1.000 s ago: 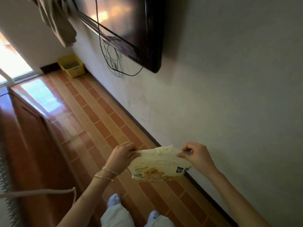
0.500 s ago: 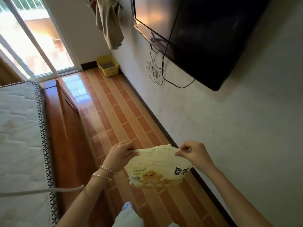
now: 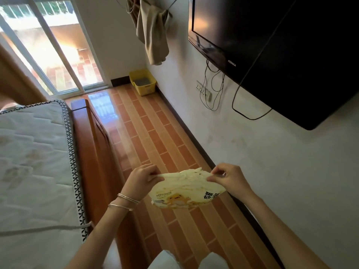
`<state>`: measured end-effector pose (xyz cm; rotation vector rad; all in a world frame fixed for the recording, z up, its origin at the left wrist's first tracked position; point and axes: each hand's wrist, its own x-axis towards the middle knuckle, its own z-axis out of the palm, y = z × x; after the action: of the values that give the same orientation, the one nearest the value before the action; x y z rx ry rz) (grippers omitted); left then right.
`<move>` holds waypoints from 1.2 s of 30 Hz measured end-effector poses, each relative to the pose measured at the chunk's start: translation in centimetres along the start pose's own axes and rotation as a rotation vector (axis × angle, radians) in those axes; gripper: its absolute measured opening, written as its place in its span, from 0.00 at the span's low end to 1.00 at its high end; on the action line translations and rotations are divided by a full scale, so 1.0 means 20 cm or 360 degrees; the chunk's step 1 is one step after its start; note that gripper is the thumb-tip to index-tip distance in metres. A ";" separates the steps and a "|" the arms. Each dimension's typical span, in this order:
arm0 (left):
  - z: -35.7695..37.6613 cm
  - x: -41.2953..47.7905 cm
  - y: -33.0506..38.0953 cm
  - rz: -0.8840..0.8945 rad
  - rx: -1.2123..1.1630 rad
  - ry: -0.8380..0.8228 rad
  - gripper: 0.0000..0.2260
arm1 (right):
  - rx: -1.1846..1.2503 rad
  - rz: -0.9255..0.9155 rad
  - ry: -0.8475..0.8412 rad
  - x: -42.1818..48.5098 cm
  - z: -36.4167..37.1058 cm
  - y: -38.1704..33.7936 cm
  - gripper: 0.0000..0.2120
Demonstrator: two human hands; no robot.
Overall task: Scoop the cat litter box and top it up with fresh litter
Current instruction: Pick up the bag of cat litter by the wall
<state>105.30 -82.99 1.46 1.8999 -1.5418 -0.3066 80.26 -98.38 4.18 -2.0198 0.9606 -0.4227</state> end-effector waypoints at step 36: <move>-0.51 1.09 -0.97 -0.0515 -0.0003 0.0368 0.15 | -0.0079 -0.0294 -0.0431 1.96 0.35 -0.45 0.06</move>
<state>132.27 -98.28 1.89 2.1010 -1.0839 -0.2183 114.13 -121.07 5.31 -2.1529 0.6275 -0.2165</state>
